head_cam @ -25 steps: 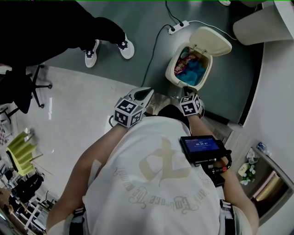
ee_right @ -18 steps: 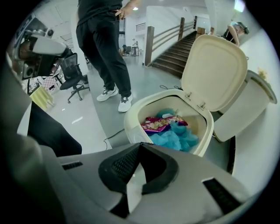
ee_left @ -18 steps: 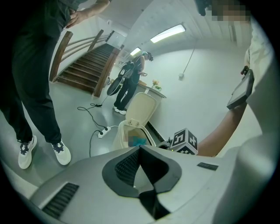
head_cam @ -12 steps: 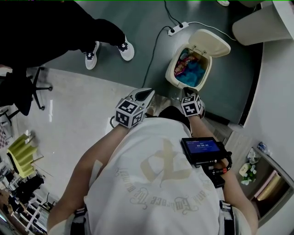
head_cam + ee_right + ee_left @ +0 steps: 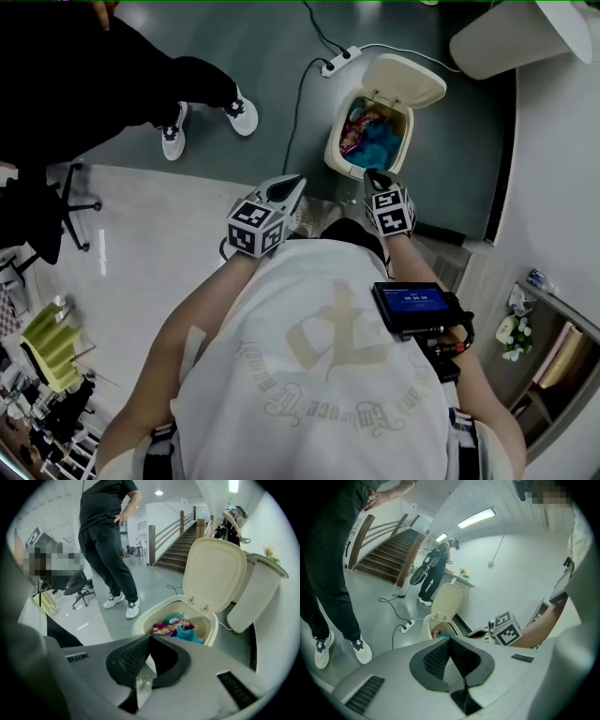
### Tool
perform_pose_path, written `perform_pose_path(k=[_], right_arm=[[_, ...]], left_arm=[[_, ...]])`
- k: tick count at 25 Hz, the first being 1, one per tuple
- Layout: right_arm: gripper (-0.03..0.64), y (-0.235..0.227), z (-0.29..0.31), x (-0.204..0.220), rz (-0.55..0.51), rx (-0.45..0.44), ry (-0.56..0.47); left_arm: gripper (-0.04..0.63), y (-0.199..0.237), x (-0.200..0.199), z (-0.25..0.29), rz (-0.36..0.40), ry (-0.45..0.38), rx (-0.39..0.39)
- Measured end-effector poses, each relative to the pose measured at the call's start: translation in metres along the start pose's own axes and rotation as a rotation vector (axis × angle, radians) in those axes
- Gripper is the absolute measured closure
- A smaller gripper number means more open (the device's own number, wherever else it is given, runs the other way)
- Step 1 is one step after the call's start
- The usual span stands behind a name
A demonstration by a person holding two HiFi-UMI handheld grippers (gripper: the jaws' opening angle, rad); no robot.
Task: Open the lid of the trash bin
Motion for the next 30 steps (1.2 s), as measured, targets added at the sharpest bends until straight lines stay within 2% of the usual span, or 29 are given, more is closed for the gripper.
perform_pose_path(k=[6,15,23,30], right_arm=[[0.611,-0.009,-0.049,-0.021,0.068,-0.004,-0.157],[0.612,-0.021,-0.118,-0.026,0.222,-0.017,-0.394],[0.612,-0.028,-0.145,-0.024,0.278,-0.001,-0.471],[0.612,-0.033,-0.157,-0.022,0.305,0.003,-0.515]], left_arm=[[0.581,-0.013,-0.018,0.002,0.041,-0.023,0.032],[0.581,-0.034,-0.037,0.014,0.089,-0.033,0.096],[0.581,-0.043,-0.054,0.025,0.135,-0.026,0.148],[0.581,-0.043,-0.072,0.027,0.17,-0.035,0.157]])
Point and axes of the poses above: the fingertips, and each gripper's own axes: z forward along the fingers, y to its left, x out of its underside, the point moved 9 cm from there along -z, backward along the fingers, and after that the axes turned 4 degrees about x, right-handed, at the moved point
